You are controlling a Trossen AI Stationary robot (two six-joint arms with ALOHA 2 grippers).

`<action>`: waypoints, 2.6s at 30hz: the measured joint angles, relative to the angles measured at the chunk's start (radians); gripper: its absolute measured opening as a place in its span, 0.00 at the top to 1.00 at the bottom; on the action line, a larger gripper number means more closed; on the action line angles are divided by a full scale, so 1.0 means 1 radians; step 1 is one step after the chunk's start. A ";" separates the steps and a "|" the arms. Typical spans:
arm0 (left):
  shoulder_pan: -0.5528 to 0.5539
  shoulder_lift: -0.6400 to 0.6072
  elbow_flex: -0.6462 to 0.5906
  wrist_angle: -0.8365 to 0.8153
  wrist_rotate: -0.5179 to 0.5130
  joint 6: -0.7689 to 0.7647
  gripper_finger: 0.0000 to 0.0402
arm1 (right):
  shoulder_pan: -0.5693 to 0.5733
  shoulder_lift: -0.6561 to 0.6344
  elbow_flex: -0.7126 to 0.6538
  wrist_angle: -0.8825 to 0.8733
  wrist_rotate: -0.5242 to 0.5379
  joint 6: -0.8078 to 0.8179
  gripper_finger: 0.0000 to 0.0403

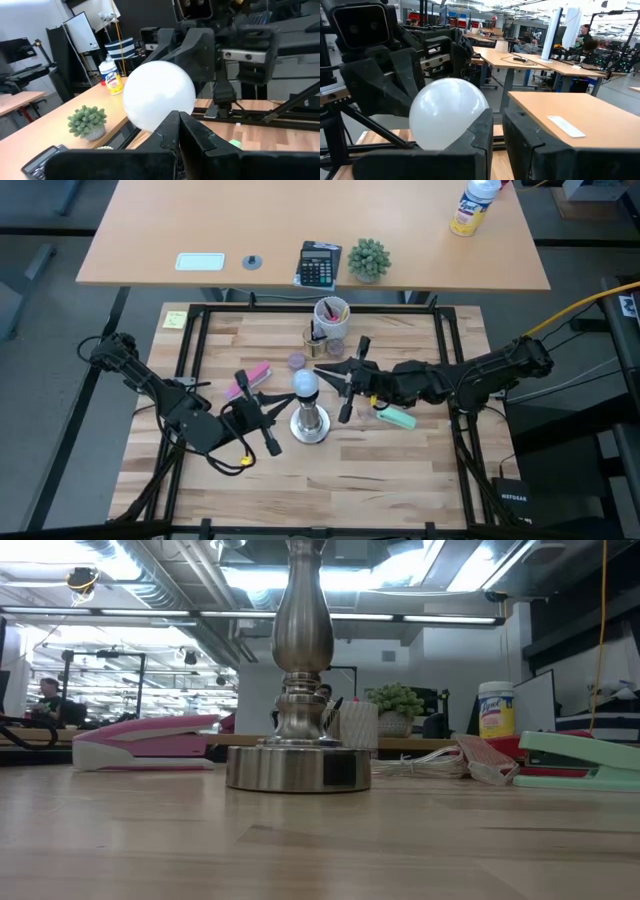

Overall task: Screw lightbulb
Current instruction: Insert the lightbulb into the lamp socket

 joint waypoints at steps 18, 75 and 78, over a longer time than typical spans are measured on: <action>0.001 -0.002 0.000 -0.021 -0.101 0.027 1.00 | 0.069 -0.002 0.000 -0.011 0.034 0.027 0.88; -0.071 -0.022 0.000 -0.040 0.061 -0.055 1.00 | 0.067 0.012 0.000 0.099 0.200 -0.133 0.88; -0.046 -0.022 0.000 -0.040 0.061 -0.051 1.00 | 0.048 0.012 0.000 0.094 0.148 -0.104 0.88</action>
